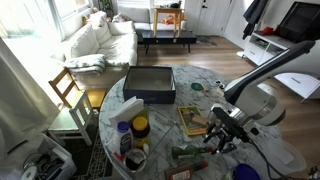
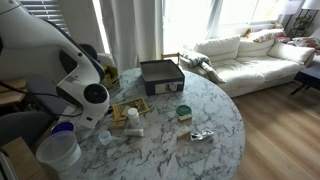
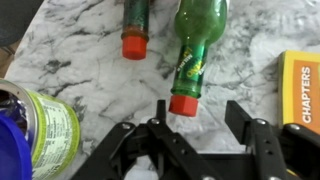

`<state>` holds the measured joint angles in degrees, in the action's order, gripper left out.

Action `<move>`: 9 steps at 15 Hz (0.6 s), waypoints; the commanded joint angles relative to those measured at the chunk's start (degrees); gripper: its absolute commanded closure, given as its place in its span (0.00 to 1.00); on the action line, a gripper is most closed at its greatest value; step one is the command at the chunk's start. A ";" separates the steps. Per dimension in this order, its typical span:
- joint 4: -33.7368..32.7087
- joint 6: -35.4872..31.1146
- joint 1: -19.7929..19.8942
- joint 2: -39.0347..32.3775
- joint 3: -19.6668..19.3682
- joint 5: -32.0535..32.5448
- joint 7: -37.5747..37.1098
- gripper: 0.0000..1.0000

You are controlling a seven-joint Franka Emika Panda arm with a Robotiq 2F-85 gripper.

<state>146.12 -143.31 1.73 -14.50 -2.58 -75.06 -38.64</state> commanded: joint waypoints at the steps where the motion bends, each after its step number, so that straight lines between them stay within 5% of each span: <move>1: -0.98 -1.31 -0.38 -1.49 -0.57 -3.23 -0.13 0.24; 3: -1.17 -1.33 -0.40 -1.70 -0.68 -4.19 -0.25 0.48; 4: -1.27 -1.36 -0.40 -1.81 -0.73 -4.68 -0.34 0.49; 9: -1.38 -1.50 -0.42 -2.15 -0.94 -6.70 -0.69 0.90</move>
<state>145.31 -143.67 1.73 -15.59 -3.14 -79.57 -39.09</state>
